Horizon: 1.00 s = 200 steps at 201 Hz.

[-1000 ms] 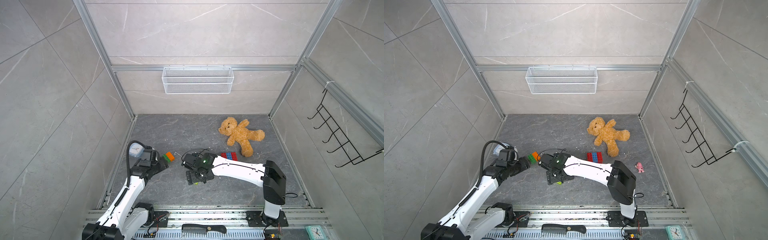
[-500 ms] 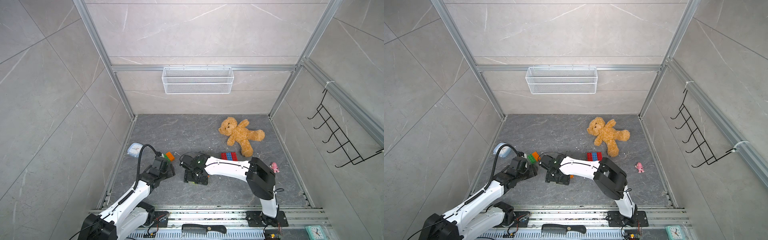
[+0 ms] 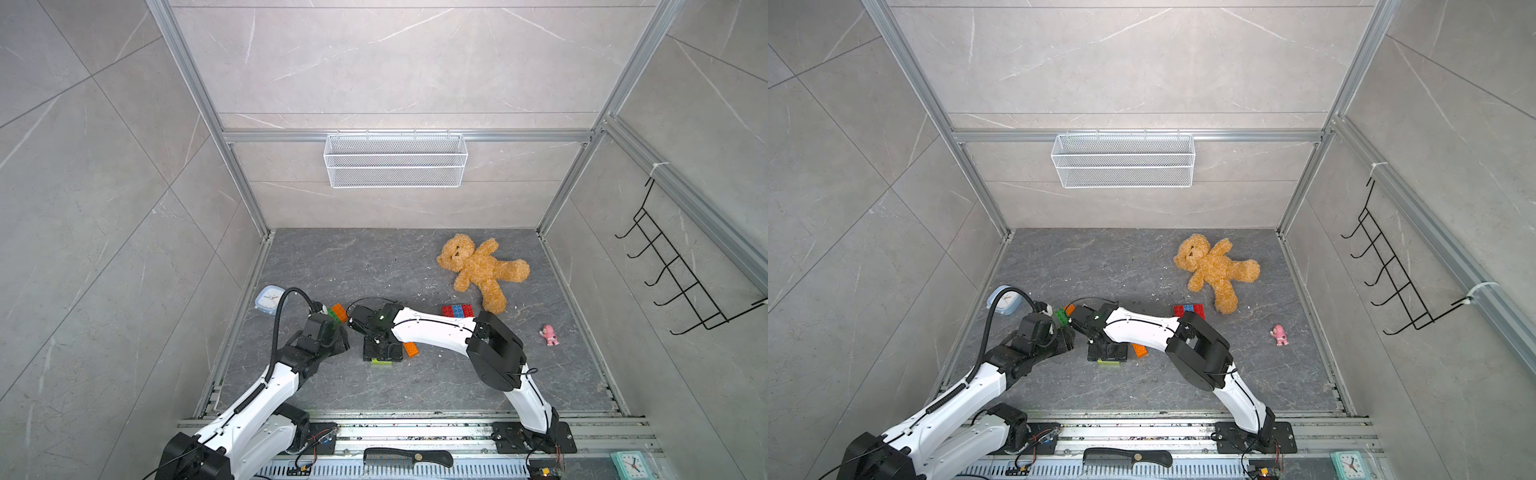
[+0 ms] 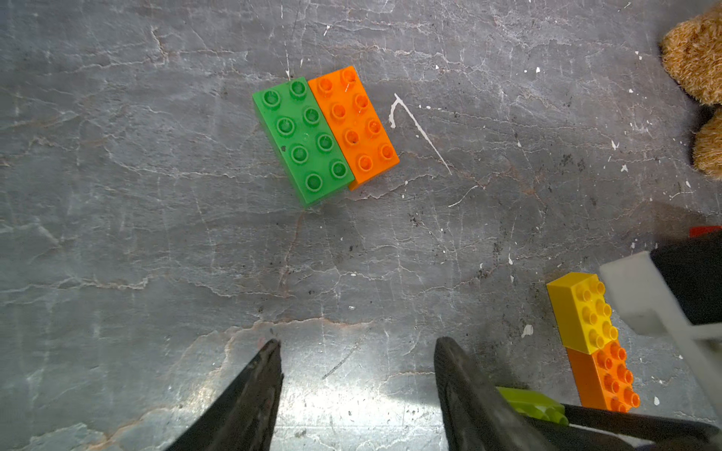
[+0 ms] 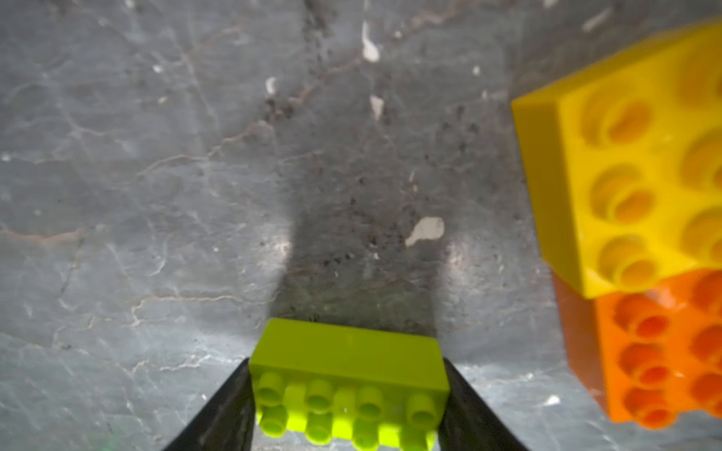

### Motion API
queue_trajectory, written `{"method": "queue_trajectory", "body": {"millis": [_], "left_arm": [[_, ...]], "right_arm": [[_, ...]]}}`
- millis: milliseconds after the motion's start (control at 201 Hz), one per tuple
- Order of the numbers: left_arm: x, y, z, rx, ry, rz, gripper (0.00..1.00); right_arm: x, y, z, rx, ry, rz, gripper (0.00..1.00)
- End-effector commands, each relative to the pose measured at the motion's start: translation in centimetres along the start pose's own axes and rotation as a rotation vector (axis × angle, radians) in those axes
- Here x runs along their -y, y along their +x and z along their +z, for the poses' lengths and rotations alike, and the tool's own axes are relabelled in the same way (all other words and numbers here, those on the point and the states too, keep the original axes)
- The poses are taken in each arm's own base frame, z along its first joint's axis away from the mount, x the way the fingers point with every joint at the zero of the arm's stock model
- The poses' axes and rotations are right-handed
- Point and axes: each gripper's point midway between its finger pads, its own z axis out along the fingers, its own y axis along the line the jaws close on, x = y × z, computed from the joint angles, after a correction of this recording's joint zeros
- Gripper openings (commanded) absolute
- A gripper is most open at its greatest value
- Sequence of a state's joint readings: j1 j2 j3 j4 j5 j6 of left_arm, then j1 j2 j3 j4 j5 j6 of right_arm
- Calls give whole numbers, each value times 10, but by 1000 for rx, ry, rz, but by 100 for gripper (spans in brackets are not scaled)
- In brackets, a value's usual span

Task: Assemble a rectangle with lego
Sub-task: Adjust the lego brick at the center of the board, then pick up the lego brick from the center of the board.

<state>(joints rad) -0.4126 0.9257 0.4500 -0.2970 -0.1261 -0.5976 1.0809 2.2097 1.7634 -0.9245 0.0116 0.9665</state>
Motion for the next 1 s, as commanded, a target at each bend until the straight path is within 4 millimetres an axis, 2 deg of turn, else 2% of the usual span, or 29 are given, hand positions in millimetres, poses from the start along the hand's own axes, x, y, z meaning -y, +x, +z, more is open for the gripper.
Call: {"method": "queue_trajectory", "body": {"millis": [0,105,219,329,529,688,992], "left_arm": [[3,-10,-5,44,10,18,65],[1,-10,-6,43,2,7,65],[-3,-9,-6,52,-10,-9,65],[-4,-8,-3,55,-14,-16,65],[-4,-7,-2,40,-21,-13,64],[-2,-6,3,29,-16,-25,64],[1,-5,5,14,-11,-27,64]], "right_arm": [[12,15,-3,-36,105,-288,59],[17,35,-10,-70,119,-470,60],[24,49,-6,-111,112,-535,64],[24,50,5,-110,109,-559,69],[25,48,0,-81,107,-565,77],[27,46,0,-73,126,-575,77],[20,42,-2,-54,102,-563,79]]}}
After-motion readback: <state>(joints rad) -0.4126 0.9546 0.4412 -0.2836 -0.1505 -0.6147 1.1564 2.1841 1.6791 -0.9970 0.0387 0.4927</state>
